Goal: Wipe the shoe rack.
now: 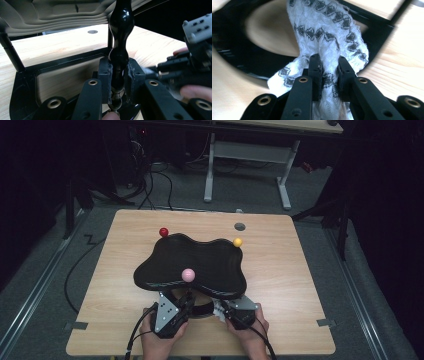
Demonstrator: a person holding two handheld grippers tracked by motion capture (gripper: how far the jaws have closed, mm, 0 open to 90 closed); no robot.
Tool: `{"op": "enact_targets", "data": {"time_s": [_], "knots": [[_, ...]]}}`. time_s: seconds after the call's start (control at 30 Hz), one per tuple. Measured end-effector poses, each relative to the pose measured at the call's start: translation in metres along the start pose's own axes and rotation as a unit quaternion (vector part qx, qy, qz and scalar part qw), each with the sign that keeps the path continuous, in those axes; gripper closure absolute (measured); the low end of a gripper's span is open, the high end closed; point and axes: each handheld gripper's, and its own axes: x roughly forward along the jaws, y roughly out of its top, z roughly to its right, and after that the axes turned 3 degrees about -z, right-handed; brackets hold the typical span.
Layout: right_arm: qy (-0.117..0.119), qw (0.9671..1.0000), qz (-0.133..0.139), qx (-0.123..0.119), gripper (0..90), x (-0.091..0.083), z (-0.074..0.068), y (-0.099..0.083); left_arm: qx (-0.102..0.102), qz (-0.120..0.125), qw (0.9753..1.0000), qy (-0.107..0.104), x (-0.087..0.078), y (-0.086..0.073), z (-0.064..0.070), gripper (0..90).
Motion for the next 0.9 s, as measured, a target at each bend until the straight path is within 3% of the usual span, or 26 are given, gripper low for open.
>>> {"op": "enact_targets", "data": {"time_s": [0.07,0.3,0.5,0.57,0.67,0.7,0.73,0.83,0.9], "knots": [[-0.012,0.9999,-0.002,0.004,77.5,0.001,0.009,0.000,0.000,0.000,1.0000,-0.001,0.000,0.000,0.000,76.7],[-0.026,0.9996,-0.001,0.008,77.5,0.007,0.021,0.003,0.002,0.000,1.0000,-0.002,-0.001,-0.001,0.000,76.7],[-0.036,0.9993,-0.009,-0.002,77.7,0.023,0.033,0.017,0.002,0.001,1.0000,-0.003,-0.001,-0.001,0.001,76.8],[-0.046,0.9989,0.000,-0.002,77.7,0.031,0.039,0.021,0.002,0.001,1.0000,-0.002,-0.001,-0.001,0.001,76.8],[-0.046,0.9989,0.006,-0.006,77.6,0.038,0.048,0.022,0.002,0.002,1.0000,-0.004,-0.001,-0.001,0.000,76.8],[-0.042,0.9991,0.010,0.005,77.6,0.039,0.051,0.022,0.002,0.002,1.0000,-0.004,-0.001,-0.001,0.000,76.8],[-0.033,0.9989,0.012,0.031,77.9,0.040,0.053,0.022,0.002,0.002,1.0000,-0.004,-0.001,-0.001,0.000,76.8],[-0.028,0.9991,0.011,0.032,77.9,0.038,0.051,0.021,0.002,0.003,1.0000,-0.005,-0.001,-0.001,0.000,76.7],[-0.006,0.9991,0.006,0.043,78.0,0.029,0.047,0.016,0.002,0.003,1.0000,-0.005,0.000,-0.001,0.000,76.7]]}}
